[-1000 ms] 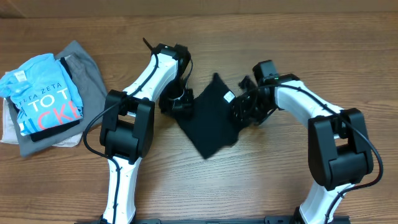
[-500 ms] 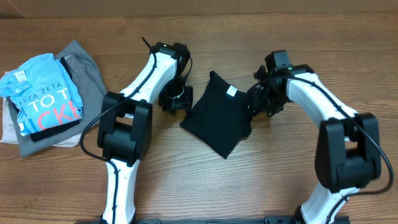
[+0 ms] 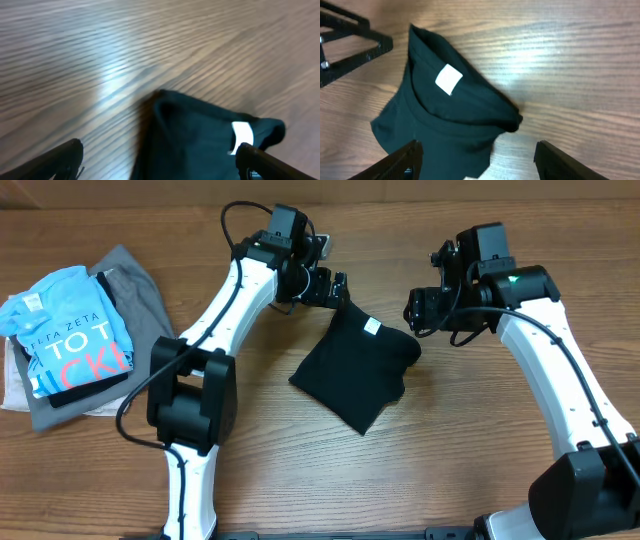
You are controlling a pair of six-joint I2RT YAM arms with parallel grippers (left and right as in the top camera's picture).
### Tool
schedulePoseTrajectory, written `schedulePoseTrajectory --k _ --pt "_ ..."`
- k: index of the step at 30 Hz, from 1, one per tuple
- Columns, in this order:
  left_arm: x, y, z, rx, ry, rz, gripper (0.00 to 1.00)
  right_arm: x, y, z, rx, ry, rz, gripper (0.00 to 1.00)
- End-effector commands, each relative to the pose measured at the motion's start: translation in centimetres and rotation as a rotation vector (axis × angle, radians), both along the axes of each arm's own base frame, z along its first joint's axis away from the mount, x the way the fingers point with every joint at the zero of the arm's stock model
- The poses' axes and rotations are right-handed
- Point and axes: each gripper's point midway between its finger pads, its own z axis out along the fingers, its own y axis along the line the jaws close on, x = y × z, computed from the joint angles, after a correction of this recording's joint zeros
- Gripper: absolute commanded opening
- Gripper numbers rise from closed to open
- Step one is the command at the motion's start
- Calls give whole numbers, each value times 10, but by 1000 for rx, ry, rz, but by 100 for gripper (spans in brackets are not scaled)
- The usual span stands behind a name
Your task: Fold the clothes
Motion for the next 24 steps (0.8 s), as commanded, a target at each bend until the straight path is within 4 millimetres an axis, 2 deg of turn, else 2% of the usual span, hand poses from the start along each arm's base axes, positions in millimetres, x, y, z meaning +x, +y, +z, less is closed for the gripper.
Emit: schedulePoseTrajectory --k 1,6,9,11,12,13,15,16,20,22,24 --pt "-11 -24 -24 -134 80 -103 100 2 -3 3 -11 -10 -5 75" --pt "-25 -35 -57 -169 179 -131 95 2 -3 2 -14 -10 -6 75" --pt "-37 -42 -79 -170 249 -134 81 2 -3 2 -14 -10 -6 75" --pt "-48 -52 -84 -198 292 -158 70 2 -4 2 -14 -10 -6 75" --pt "-53 -56 -86 -208 307 -169 59 2 -4 2 -14 -10 -6 75" --pt "-57 -60 -86 -216 316 -187 38 2 -4 2 -16 -11 -7 75" --pt "-62 -63 -89 -198 317 -203 8 2 -5 2 -20 -11 -9 75" --pt "-63 -63 -90 -185 312 -205 4 2 -5 2 -20 -11 -9 75" --pt "-53 -52 -92 -115 291 -148 4 2 -5 2 -21 -8 -9 75" --pt "-43 -41 -83 -87 261 -114 4 1 -5 1 -22 -4 -9 75" --pt "-30 -27 -66 -60 217 -77 4 1 -8 1 -37 -5 -15 75"
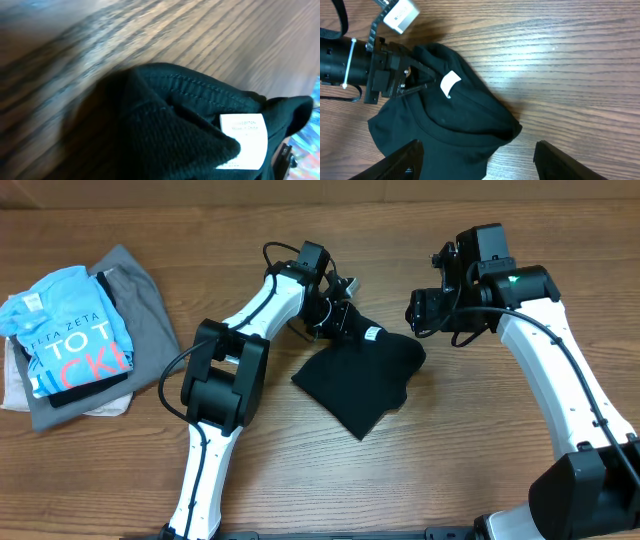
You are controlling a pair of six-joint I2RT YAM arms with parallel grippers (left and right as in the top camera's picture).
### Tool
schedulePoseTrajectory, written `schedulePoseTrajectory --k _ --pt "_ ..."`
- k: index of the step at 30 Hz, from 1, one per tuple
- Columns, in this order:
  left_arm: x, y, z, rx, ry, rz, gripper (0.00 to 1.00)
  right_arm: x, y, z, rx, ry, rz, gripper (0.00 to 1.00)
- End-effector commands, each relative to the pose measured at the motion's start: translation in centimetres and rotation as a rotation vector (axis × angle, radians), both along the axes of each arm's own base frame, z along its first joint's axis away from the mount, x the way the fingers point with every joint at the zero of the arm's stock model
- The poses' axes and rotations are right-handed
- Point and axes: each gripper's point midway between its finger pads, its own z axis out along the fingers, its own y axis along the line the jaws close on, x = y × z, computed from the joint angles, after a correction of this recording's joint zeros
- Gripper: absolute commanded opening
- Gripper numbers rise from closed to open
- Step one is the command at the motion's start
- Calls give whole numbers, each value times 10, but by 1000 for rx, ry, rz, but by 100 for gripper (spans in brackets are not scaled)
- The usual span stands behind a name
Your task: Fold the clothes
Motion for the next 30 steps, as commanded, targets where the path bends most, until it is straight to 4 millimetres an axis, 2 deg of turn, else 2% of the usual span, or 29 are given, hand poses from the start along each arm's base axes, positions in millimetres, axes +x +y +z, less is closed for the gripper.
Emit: schedulePoseTrajectory --k 1,4,7,9,11,16,21,25,30 --pt "32 40 24 138 -100 103 4 3 -7 2 -32 -14 -13 75" --pt "51 81 69 225 -167 218 4 3 -15 0 -75 -12 -30 75" --pt "58 119 112 289 -213 332 4 2 -23 -1 -118 -8 -48 75" --pt "57 146 139 327 -238 411 4 1 -26 -2 -133 -5 -57 74" --pt "53 174 163 361 -256 486 4 1 -31 -3 -133 2 -69 69" --pt "33 240 220 421 -311 635 4 -1 -48 -4 -124 28 -137 68" --pt "12 297 260 482 -368 772 4 -6 -66 -6 -127 58 -181 68" --pt "-4 340 284 516 -400 885 4 -8 -79 -7 -128 75 -215 68" --pt "-20 387 297 537 -402 1006 4 -10 -87 -8 -128 84 -236 68"
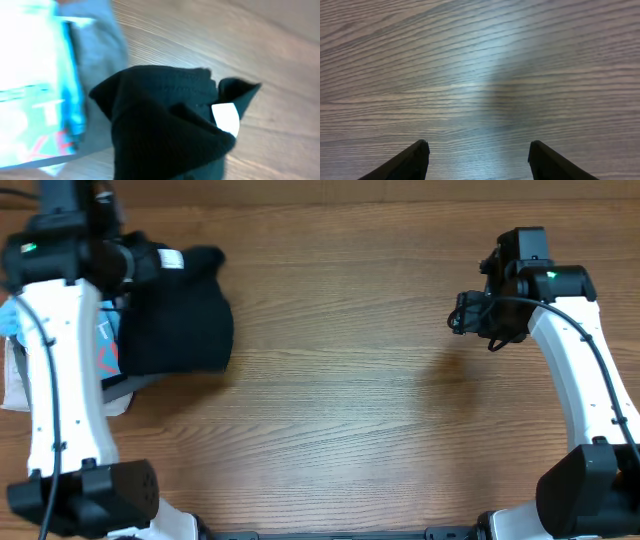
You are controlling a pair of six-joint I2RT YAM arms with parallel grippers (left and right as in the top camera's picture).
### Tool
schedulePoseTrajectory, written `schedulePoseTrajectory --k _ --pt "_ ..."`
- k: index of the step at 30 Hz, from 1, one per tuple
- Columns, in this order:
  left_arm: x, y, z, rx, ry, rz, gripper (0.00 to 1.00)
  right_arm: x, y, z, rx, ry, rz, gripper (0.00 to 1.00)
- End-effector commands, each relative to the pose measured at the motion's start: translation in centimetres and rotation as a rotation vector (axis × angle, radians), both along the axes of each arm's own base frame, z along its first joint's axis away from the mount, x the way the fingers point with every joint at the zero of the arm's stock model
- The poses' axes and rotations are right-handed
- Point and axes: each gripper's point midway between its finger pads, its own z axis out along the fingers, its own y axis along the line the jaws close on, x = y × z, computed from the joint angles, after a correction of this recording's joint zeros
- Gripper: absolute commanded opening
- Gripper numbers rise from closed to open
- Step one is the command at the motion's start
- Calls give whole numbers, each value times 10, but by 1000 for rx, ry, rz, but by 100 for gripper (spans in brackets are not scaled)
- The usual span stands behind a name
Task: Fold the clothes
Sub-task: 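Carry the black bundle left and place it on the clothes stack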
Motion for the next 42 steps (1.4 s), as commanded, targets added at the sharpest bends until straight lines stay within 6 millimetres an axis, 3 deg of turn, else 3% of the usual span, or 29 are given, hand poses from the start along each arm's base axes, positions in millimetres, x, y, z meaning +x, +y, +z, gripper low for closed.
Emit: schedulePoseTrajectory --k 1,10,18,25,28,37,39,40,42 --pt "-15 36 25 32 -57 107 4 2 -5 3 -5 -11 -16 68" --pt "-23 103 11 77 -28 272 4 2 -5 3 -5 -8 -16 68" --pt "-7 137 -23 72 9 321 4 -1 -5 2 -5 5 -16 68" --pt "2 178 -28 152 -25 408 4 -5 -5 1 -5 22 -16 68" --pt "4 194 -33 171 -32 434 11 -5 -5 1 -4 21 -16 68" --pt "-1 218 -64 166 33 481 14 -5 -5 1 -4 22 -16 68" --pt "-3 224 -71 163 48 490 26 -5 -5 1 -4 22 -16 68" --pt "-4 226 -73 161 52 496 43 -5 -5 1 -4 22 -16 68" --pt "-7 231 -76 158 60 506 67 -6 -5 1 -5 22 -16 68"
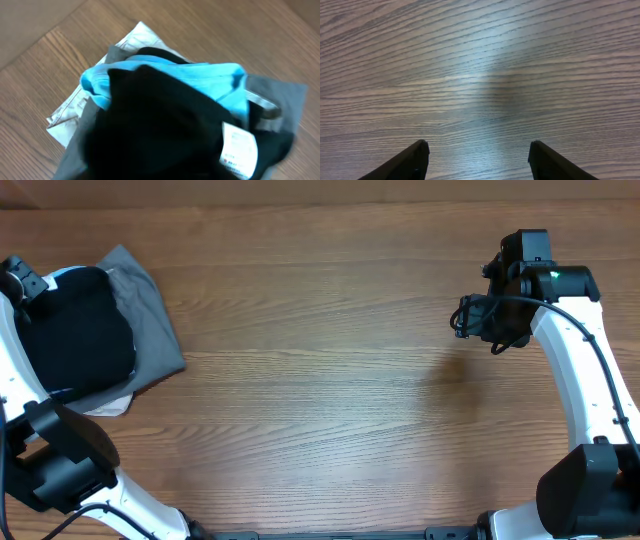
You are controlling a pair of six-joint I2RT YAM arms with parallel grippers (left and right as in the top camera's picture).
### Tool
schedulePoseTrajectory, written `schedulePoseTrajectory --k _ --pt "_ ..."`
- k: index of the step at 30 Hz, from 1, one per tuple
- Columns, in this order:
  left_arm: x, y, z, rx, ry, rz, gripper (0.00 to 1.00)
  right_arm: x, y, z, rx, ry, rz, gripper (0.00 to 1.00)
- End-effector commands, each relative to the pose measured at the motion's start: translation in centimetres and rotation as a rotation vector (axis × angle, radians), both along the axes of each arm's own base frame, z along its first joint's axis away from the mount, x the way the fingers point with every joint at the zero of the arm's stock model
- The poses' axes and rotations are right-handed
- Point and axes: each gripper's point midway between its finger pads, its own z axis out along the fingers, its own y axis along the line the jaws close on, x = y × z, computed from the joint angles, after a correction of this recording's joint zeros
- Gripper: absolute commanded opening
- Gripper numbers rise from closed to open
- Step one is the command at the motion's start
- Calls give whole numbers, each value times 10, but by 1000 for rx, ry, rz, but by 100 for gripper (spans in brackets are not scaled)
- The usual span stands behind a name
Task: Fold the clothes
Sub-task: 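Carry the black bundle left and place it on the clothes stack, then open the left gripper and withdraw it from the stack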
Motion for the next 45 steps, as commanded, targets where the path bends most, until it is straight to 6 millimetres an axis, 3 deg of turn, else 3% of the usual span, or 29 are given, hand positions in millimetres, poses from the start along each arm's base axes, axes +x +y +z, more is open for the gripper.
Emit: schedulePoseTrajectory --k 1,3,9,14,19,20,22,26,28,36,41,45 --pt "-5 16 -4 10 8 41 80 2 -2 3 -4 -10 -8 68" --pt "-8 19 -4 4 3 47 90 2 -2 3 -5 -8 -8 68" --pt "-13 22 12 18 -27 47 92 1 -2 2 -5 -5 -8 69" --pt "-15 18 52 63 -101 40 93 1 -2 2 -5 -4 -7 69" --pt "-21 -5 99 61 -211 -21 94 1 -2 3 -5 -5 -7 69" --pt "-21 -15 107 38 -240 -50 98 1 -1 3 -3 -5 -7 74" --pt "-19 -40 116 -32 -287 -123 100 1 6 3 37 -8 3 99" --pt "-12 -94 115 -75 -243 -275 100 15 33 12 193 -73 49 100" --pt "-7 -116 110 -74 -205 -346 100 22 38 16 221 -103 61 100" --pt "-3 -247 85 -66 -3 -673 100 55 44 34 254 -259 92 100" --pt "-38 -308 67 -127 158 -796 100 54 38 35 249 -258 78 100" --pt "-73 -329 56 -186 298 -812 100 35 25 36 254 -203 21 100"
